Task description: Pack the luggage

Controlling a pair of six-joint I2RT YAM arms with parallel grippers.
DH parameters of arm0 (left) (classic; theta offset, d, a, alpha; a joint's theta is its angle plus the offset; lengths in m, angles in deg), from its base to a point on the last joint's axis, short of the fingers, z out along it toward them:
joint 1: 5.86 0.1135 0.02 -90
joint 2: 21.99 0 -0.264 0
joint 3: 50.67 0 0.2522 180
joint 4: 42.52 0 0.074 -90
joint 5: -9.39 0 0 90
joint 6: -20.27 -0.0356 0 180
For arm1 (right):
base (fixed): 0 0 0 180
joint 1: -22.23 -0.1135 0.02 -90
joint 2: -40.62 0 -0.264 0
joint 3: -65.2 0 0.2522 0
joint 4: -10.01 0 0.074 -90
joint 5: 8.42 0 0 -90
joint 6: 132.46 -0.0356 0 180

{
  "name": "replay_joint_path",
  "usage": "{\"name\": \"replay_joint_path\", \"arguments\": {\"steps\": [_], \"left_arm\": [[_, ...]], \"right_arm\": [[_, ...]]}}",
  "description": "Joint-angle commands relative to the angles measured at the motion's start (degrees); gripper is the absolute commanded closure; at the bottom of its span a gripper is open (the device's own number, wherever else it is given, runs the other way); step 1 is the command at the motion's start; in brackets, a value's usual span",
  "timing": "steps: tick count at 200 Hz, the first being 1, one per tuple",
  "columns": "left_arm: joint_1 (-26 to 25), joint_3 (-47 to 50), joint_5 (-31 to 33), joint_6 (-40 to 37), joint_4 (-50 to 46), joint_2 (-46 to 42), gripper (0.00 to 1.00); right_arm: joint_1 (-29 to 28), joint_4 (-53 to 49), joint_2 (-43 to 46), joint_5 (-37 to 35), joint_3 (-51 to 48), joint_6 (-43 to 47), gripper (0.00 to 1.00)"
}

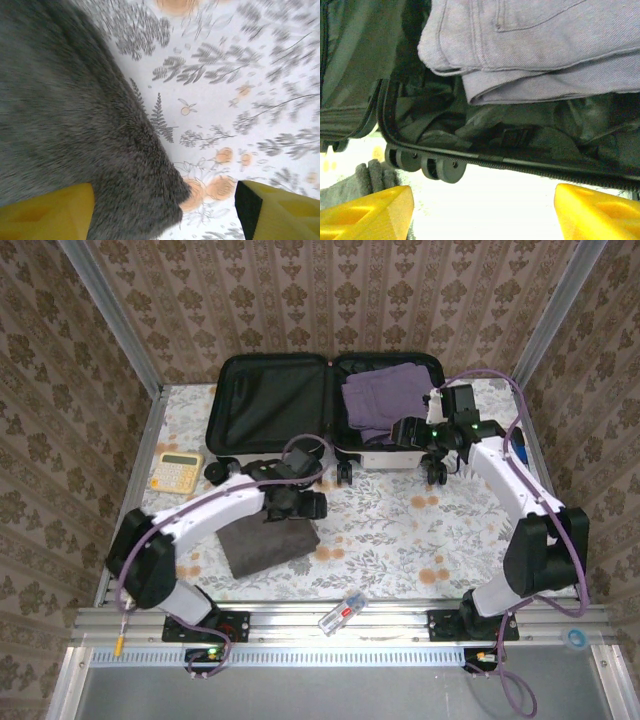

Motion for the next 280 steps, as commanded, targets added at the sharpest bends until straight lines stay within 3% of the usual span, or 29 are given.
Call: {"name": "replay_joint_path", "arguments": {"steps": [1,63,106,138,191,280], "left_arm": [[3.6,4.1,-0.7,-0.2,-3.6,-7.9,0.23],[10.7,16.2,1.5,8.1,-12.7,-30.2,0.18],[15.3,25.0,-0.4,10.9,-12.8,-37.4,0.15],[18.4,31.2,-5.1,9.2,-8.2,-38.9,0.13],[23.8,35.7,-7.0,8.0,-5.4,-40.1,0.11],[30.7,37.1,-10.0,3.2,6.4,-32.1,0.09]], "right_arm": [[-2.9,0.3,2.7,0.7,-1.6,1.2,0.24],[-16.4,6.5,1.4,-0.1,-8.6,-5.5,0.24],[-26.0,8.8,-6.5,2.2,-6.5,-7.9,0.24],[-29.9,8.5,-12.6,4.4,-3.2,-7.8,0.21],[-33.3,8.5,-19.3,6.5,1.1,-7.7,0.18],[-35.4,8.3,-27.4,9.5,6.5,-8.6,0.21]]}}
